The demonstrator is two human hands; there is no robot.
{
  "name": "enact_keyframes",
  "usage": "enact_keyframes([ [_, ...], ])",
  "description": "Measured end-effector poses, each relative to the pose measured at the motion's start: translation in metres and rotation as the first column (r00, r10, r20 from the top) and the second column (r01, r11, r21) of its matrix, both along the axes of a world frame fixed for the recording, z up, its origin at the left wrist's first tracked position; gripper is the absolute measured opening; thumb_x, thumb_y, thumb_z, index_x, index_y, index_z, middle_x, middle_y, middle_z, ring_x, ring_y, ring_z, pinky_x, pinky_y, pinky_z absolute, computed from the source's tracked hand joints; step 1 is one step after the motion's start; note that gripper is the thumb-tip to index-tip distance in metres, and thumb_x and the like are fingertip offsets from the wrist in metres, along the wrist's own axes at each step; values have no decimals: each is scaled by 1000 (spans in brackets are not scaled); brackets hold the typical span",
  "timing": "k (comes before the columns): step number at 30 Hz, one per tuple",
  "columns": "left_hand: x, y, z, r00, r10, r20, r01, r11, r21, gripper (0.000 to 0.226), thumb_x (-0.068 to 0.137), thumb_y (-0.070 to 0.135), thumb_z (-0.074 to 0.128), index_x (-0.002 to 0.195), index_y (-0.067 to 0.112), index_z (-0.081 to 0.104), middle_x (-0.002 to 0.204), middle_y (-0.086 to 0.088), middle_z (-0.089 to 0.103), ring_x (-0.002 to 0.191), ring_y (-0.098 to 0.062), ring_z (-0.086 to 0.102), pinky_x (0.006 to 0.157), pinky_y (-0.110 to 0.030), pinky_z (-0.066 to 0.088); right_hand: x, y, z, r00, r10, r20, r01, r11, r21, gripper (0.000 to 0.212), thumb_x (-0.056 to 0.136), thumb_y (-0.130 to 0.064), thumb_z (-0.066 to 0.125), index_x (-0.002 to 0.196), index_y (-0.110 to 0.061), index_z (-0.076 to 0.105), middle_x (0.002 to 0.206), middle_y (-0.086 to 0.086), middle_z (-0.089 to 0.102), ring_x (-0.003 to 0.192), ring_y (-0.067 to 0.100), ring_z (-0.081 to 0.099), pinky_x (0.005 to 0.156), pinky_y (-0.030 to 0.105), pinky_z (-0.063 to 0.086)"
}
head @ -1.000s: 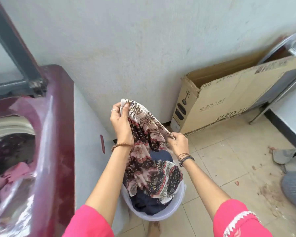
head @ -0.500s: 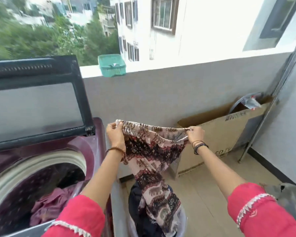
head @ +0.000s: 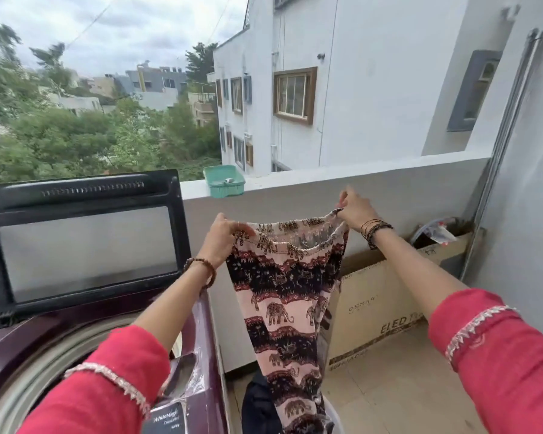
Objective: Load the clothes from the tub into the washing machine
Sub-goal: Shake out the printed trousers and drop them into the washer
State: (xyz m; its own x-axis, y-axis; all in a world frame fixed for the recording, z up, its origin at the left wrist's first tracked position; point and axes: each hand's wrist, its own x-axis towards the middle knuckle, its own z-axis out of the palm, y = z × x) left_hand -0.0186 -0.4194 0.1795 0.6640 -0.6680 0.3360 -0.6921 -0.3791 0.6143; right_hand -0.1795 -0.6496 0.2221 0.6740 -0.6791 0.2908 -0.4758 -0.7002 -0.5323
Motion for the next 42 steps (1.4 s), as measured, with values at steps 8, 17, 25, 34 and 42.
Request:
enact_keyframes([
  [8,-13,-9,32,872,-236,430,80,933,350,30,94,19,48,113,32,67,94,-1,36,82,-14,44,78,-28,53,-4,21,24,791,251,-558,-445,862,-242,27,89,-2,53,79,-21,68,101,-6,61,83,3,51,77,28,47],
  [17,-11,-29,49,688,-422,590,27,828,561,23,96,25,46,99,14,66,103,-5,48,79,-12,40,63,-24,31,18,28,32,688,-68,-723,-412,783,-466,19,95,-13,46,104,-8,62,113,6,64,98,22,62,80,33,51],
  [25,10,-31,39,540,-513,667,-144,724,674,21,96,19,43,108,13,59,122,-4,43,102,-18,45,77,-30,42,41,14,62,939,-21,-344,5,999,-49,26,85,-31,54,68,-11,53,74,6,54,67,19,51,58,23,39],
  [34,50,-9,24,928,-138,347,-106,794,599,48,86,59,49,107,18,64,101,-5,61,86,-19,59,63,-26,39,16,-23,61,919,-293,-262,164,891,-424,22,90,3,45,101,2,64,104,18,65,96,31,63,71,31,45],
  [42,48,-43,37,975,-97,-200,116,989,89,28,91,-3,47,107,8,68,95,-6,66,50,-5,61,49,-12,53,33,-33,53,928,-156,-338,-13,894,-448,27,91,-8,46,102,-16,70,114,4,65,105,25,59,98,43,40],
])
